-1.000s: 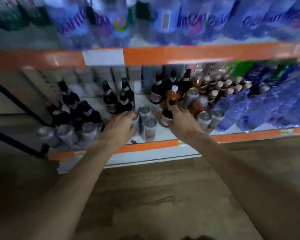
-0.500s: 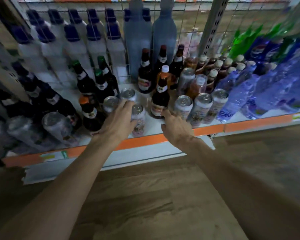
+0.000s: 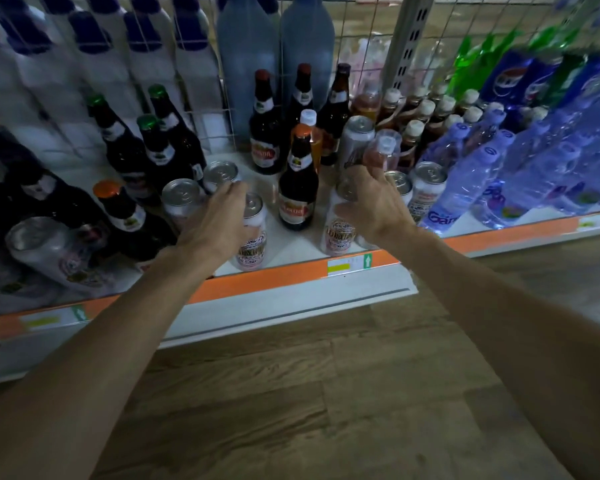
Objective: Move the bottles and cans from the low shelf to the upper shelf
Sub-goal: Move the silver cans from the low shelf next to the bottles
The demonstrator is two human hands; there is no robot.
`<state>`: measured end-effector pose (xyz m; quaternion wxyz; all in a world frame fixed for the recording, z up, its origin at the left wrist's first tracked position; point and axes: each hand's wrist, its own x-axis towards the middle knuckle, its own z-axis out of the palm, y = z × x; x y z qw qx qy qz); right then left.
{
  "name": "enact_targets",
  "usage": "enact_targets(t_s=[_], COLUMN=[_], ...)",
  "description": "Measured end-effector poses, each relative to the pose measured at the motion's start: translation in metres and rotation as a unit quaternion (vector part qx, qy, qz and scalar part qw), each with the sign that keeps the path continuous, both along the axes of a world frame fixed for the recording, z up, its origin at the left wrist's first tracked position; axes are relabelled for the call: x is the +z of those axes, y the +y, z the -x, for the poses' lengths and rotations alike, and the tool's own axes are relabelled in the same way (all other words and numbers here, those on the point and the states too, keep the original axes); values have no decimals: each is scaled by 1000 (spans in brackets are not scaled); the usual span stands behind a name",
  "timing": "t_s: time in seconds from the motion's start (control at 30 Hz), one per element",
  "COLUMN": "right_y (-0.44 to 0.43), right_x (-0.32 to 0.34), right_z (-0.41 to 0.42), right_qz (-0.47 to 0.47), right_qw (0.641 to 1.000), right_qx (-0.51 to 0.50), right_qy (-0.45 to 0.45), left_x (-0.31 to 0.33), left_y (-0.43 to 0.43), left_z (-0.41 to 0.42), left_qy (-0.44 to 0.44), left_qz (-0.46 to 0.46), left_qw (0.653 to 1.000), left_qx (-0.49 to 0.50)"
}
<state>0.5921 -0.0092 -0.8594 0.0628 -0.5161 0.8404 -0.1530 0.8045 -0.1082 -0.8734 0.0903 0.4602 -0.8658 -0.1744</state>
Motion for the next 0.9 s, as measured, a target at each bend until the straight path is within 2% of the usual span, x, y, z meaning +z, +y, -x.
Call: enact_targets(t_s=[0.07, 0.47, 0.73, 0.8, 0.9], right_y=[-3, -4, -10, -15, -21], right_x=[-2, -15, -15, -14, -15], right_z=[4, -8, -37, -42, -39], right_qz=[-35, 3, 57, 48, 34], right_qw=[999, 999, 991, 992, 992], right_qx=[18, -25, -40, -48, -109], right_qy=[-17, -24, 116, 109, 47], left_x=[2, -1, -14, -14, -9], left_y=[1, 1, 12, 13, 13], left_z=[2, -10, -26, -32, -33], left_qy=[9, 48, 113, 121, 119], left_qz=[-3, -28, -7, -11, -33], left_qw=[1000, 998, 993, 992, 991], left_qx=[-3, 6, 22, 40, 56])
